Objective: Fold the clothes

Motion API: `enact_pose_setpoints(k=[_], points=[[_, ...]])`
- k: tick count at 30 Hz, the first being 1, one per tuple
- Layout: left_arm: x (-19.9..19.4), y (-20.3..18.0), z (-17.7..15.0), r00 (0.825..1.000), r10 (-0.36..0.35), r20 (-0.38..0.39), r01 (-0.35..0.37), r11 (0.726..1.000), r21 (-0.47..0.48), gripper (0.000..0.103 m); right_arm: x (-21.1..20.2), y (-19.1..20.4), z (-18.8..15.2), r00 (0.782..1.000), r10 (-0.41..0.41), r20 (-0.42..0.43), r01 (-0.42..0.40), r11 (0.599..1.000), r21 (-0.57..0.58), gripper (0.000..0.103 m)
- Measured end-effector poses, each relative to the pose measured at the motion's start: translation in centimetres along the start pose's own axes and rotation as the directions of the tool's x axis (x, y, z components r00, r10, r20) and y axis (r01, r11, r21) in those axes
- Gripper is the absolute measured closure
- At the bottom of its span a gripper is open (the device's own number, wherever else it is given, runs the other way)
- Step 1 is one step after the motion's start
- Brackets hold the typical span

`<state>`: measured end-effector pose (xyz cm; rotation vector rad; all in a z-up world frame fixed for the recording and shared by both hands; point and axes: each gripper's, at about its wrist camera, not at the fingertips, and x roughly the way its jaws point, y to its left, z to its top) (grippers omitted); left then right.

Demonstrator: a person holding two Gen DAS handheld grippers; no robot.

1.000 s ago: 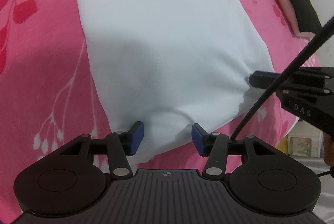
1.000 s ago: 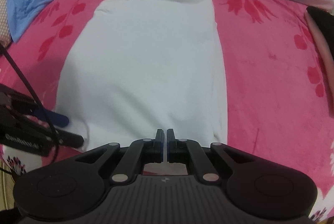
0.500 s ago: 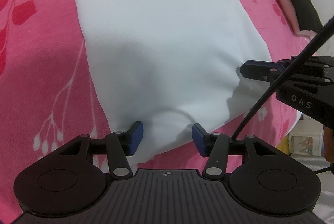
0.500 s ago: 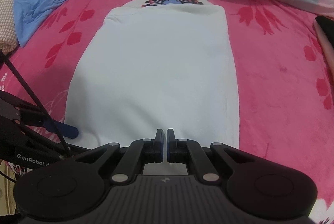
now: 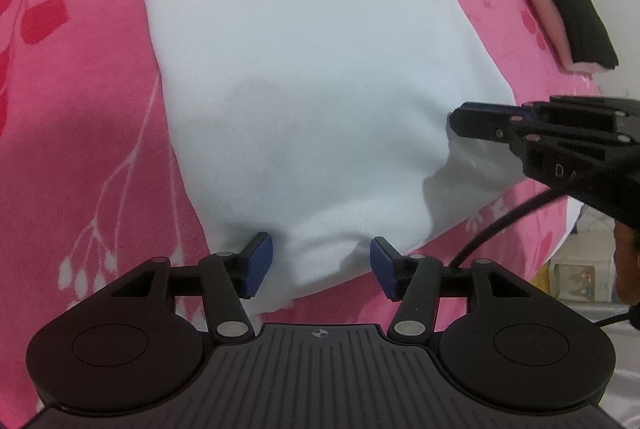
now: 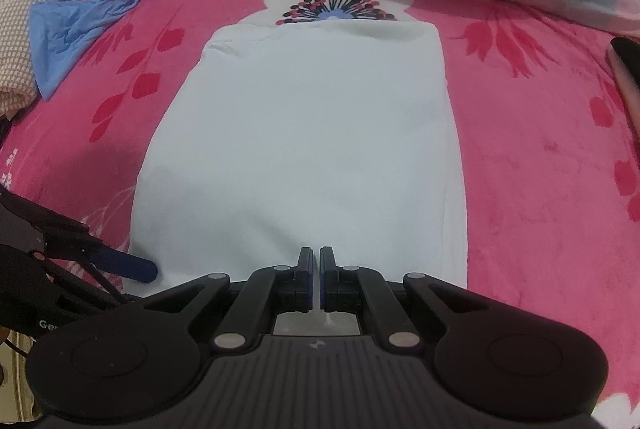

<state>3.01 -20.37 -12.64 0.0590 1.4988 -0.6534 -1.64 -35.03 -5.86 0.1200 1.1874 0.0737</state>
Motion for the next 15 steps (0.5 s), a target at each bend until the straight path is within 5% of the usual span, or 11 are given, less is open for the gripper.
enact_pose_setpoints(k=[7, 15], points=[[-0.1, 2.1, 0.0, 0.996, -0.082, 0.021, 0.084, 0.988, -0.131, 0.048, 0.1, 0.2, 0.0, 1.0, 0.01, -0.009, -0.01, 1.0, -0.001, 0.101], [0.0, 5.7, 0.4, 0.975, -0.218, 0.043, 0.22, 0.914, -0.34, 0.048, 0.4, 0.9, -0.1, 1.0, 0.026, -0.014, -0.026, 1.0, 0.0, 0.101]])
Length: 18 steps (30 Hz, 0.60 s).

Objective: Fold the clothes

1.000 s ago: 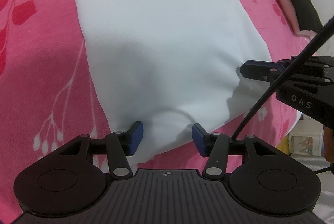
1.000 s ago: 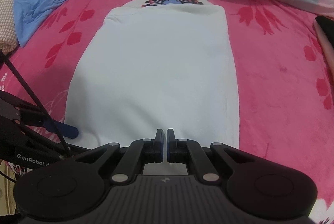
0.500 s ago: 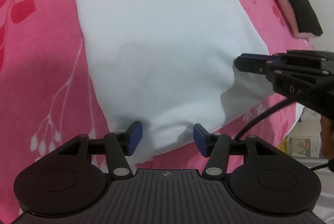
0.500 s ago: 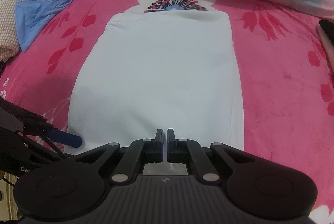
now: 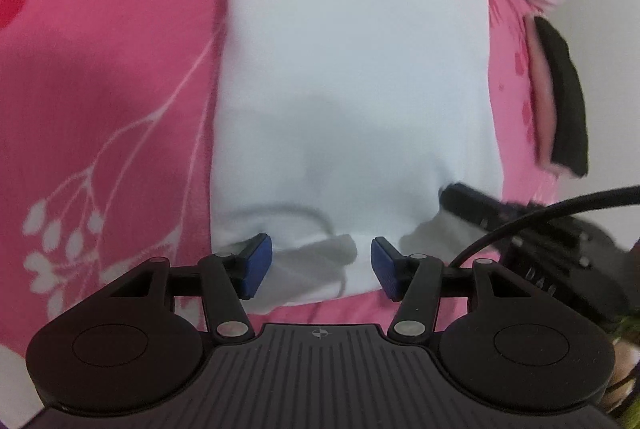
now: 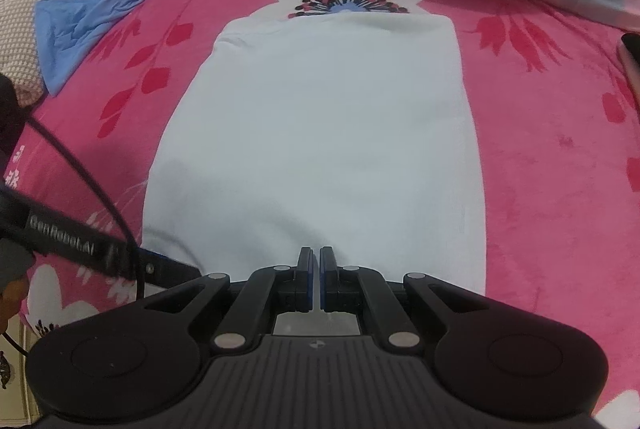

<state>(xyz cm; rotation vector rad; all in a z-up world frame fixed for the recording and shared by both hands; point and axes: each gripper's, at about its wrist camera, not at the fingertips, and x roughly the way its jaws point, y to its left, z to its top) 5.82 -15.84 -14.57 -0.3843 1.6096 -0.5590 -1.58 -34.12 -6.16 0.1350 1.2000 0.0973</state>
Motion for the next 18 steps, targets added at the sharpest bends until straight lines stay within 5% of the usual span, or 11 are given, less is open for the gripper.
enact_pose_setpoints(k=[8, 18], points=[[-0.1, 0.3, -0.5, 1.0, -0.018, 0.008, 0.019, 0.999, -0.042, 0.048, 0.0, 0.1, -0.3, 1.0, 0.006, -0.001, -0.006, 1.0, 0.007, 0.101], [-4.2, -2.0, -1.5, 0.991, 0.009, 0.137, -0.021, 0.996, 0.091, 0.051, -0.8, -0.6, -0.9, 1.0, 0.006, -0.005, -0.006, 0.999, 0.035, 0.101]])
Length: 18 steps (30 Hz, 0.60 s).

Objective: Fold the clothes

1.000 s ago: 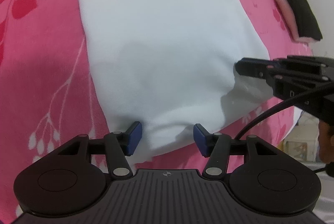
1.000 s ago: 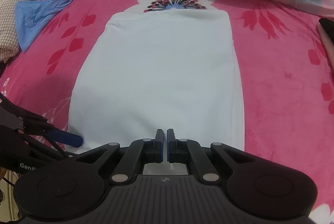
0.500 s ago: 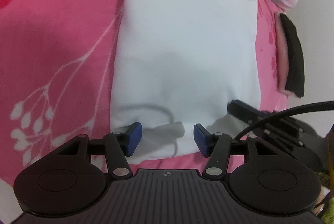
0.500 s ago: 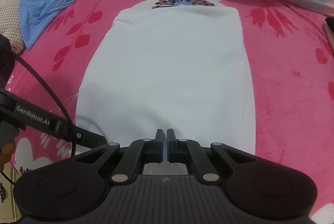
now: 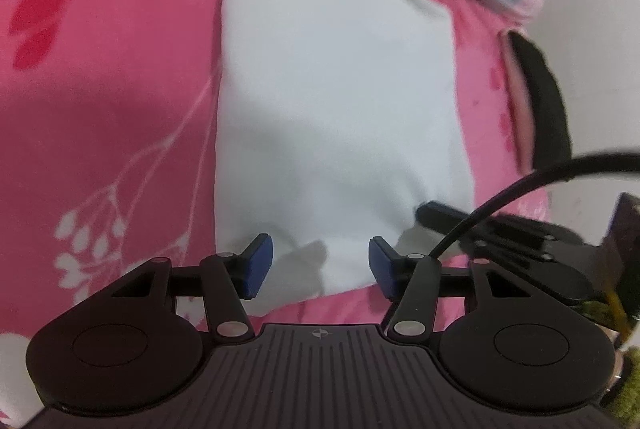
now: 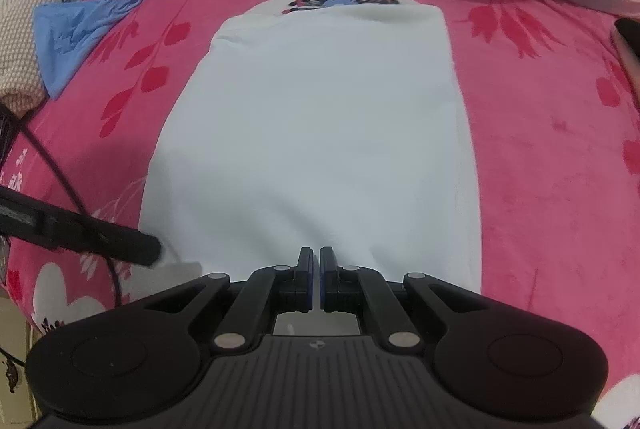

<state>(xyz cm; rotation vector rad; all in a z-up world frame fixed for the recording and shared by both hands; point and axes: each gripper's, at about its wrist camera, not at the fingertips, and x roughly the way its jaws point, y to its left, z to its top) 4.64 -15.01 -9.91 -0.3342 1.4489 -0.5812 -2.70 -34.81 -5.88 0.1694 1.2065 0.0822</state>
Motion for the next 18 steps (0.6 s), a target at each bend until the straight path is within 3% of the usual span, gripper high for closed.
enact_pose_setpoints(k=[6, 11, 15, 18], points=[[-1.2, -1.4, 1.2, 0.99, 0.022, 0.142, -0.043, 0.989, 0.145, 0.06, -0.4, -1.2, 0.3, 1.0, -0.002, 0.025, 0.001, 1.0, 0.027, 0.101], [1.0, -3.0, 1.1, 0.973, 0.027, 0.23, -0.097, 0.949, 0.299, 0.073, -0.8, -2.1, 1.0, 0.997, 0.006, 0.08, -0.009, 0.999, 0.041, 0.101], [2.7, -2.6, 0.5, 0.965, 0.045, 0.259, -0.133, 0.934, 0.332, 0.079, 0.2, -2.3, 1.7, 0.992, 0.026, 0.123, -0.028, 1.0, 0.015, 0.101], [4.1, -2.1, -0.2, 0.959, 0.055, 0.278, -0.153, 0.926, 0.345, 0.079, 2.7, -2.0, 1.9, 0.996, 0.005, 0.089, -0.001, 0.999, -0.043, 0.101]])
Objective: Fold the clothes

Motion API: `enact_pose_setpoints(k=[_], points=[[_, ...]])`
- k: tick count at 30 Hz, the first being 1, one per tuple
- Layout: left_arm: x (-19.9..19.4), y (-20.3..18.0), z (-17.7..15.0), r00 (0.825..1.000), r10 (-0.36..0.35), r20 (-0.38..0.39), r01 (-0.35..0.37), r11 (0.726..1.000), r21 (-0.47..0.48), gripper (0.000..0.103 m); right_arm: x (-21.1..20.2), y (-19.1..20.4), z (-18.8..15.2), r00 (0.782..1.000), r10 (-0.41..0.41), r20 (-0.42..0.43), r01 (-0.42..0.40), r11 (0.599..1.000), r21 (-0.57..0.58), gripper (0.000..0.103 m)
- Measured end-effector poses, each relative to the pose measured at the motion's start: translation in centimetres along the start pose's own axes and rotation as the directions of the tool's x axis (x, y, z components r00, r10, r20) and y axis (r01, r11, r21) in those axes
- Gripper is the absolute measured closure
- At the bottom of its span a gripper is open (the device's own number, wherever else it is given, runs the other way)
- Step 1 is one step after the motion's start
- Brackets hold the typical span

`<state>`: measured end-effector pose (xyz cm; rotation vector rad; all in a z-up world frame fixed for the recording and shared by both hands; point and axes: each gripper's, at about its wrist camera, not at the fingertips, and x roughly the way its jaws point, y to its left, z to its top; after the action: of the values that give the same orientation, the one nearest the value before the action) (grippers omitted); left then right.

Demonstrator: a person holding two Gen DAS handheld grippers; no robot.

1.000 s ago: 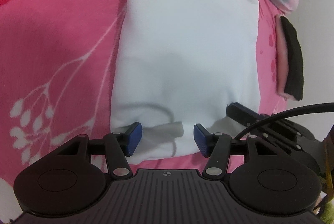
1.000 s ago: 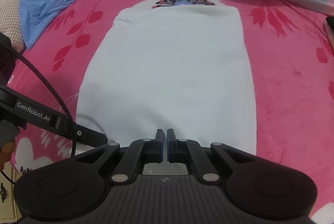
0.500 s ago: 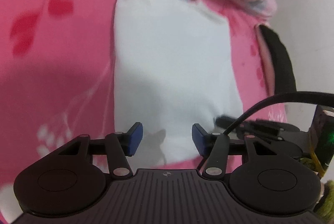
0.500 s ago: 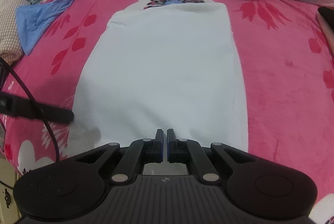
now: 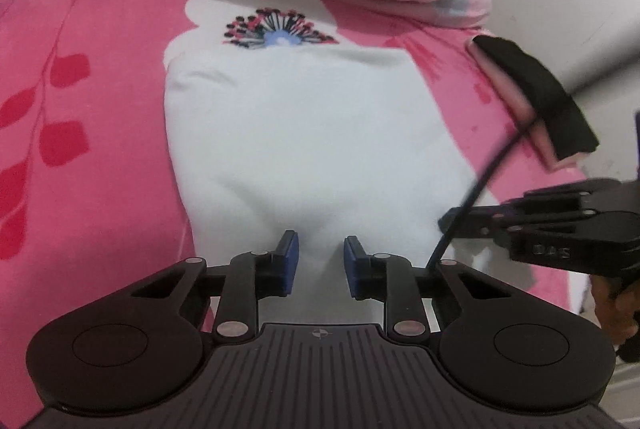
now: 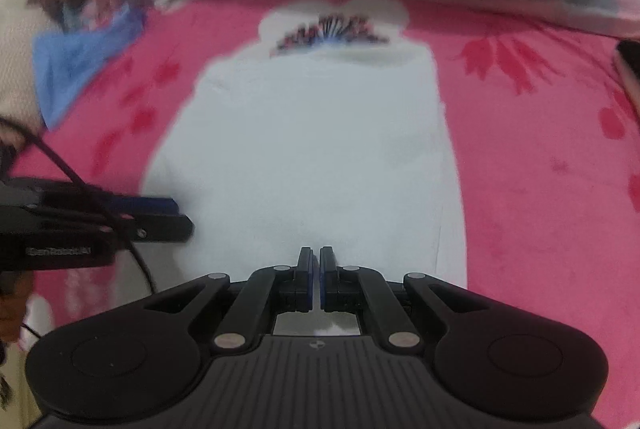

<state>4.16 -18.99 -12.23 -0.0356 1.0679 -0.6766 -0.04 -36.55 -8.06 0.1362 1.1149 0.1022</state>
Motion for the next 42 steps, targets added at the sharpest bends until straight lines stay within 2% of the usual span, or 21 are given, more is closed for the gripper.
enact_pose_setpoints(k=[4, 6, 9, 13, 16, 18, 21, 22, 25, 27, 29, 32, 37, 41, 42], points=[[0.2, -0.1, -0.6, 1.0, 0.009, 0.022, -0.009, 1.0, 0.009, 0.079, 1.3, 1.5, 0.2, 0.998, -0.05, -0.031, 0.045, 0.986, -0.16, 0.101], [0.0, 0.0, -0.5, 1.0, 0.012, 0.023, -0.012, 1.0, 0.0, 0.079, 0.0, 1.9, 1.0, 0.999, -0.044, -0.031, 0.038, 0.987, -0.156, 0.101], [0.0, 0.0, -0.7, 0.999, 0.018, 0.03, -0.018, 1.0, -0.015, 0.079, -2.0, 2.9, 1.6, 0.999, 0.02, 0.047, -0.011, 0.98, -0.197, 0.101], [0.2, -0.2, -1.1, 0.998, 0.029, 0.047, -0.028, 0.999, -0.022, 0.078, 2.0, 3.2, 1.0, 1.0, 0.005, -0.01, -0.008, 0.96, -0.28, 0.102], [0.1, -0.3, -1.2, 0.997, 0.038, 0.06, -0.035, 0.999, -0.037, 0.078, 2.3, 2.6, 1.1, 0.999, 0.036, -0.016, -0.039, 0.955, -0.294, 0.103], [0.0, -0.3, -1.2, 0.997, 0.044, 0.065, -0.041, 0.998, -0.049, 0.078, 1.1, 2.5, 2.3, 0.999, 0.027, -0.045, -0.037, 0.966, -0.256, 0.102], [0.0, -0.2, -1.3, 0.996, 0.046, 0.071, -0.041, 0.997, -0.07, 0.077, -0.7, 2.6, 3.4, 0.999, 0.042, 0.029, -0.033, 0.963, -0.268, 0.101], [0.0, -0.2, -1.3, 0.996, 0.047, 0.073, -0.041, 0.996, -0.078, 0.077, -0.3, 2.4, 3.8, 0.998, 0.04, 0.038, -0.029, 0.963, -0.266, 0.101], [0.0, -0.2, -1.4, 0.996, 0.049, 0.076, -0.042, 0.995, -0.093, 0.077, 3.4, 1.4, 3.6, 0.999, 0.036, -0.007, -0.036, 0.96, -0.276, 0.103], [-0.1, -0.3, -1.3, 0.996, 0.05, 0.077, -0.043, 0.995, -0.095, 0.077, 3.6, 1.5, 3.7, 0.999, 0.039, -0.006, -0.039, 0.948, -0.317, 0.103], [-0.5, -0.3, -1.3, 0.995, 0.05, 0.091, -0.04, 0.993, -0.109, 0.077, 2.5, 2.0, 4.9, 0.999, 0.02, -0.033, -0.029, 0.955, -0.295, 0.102], [-1.1, -0.4, -1.6, 0.992, 0.058, 0.111, -0.046, 0.993, -0.111, 0.077, 1.0, 3.0, 5.8, 0.999, 0.014, 0.049, 0.003, 0.947, -0.323, 0.101], [-1.6, -0.2, -2.4, 0.992, 0.066, 0.106, -0.05, 0.989, -0.14, 0.077, 4.9, 2.3, 5.3, 0.999, -0.042, 0.0, 0.04, 0.937, -0.347, 0.102], [-1.8, 0.2, -3.0, 0.993, 0.062, 0.102, -0.045, 0.985, -0.166, 0.078, 2.6, 4.1, 7.5, 0.999, -0.04, -0.004, 0.036, 0.938, -0.345, 0.101], [-1.8, 0.3, -3.1, 0.993, 0.059, 0.101, -0.041, 0.984, -0.172, 0.077, 2.2, 4.8, 8.0, 1.0, -0.012, 0.02, 0.018, 0.933, -0.359, 0.101]])
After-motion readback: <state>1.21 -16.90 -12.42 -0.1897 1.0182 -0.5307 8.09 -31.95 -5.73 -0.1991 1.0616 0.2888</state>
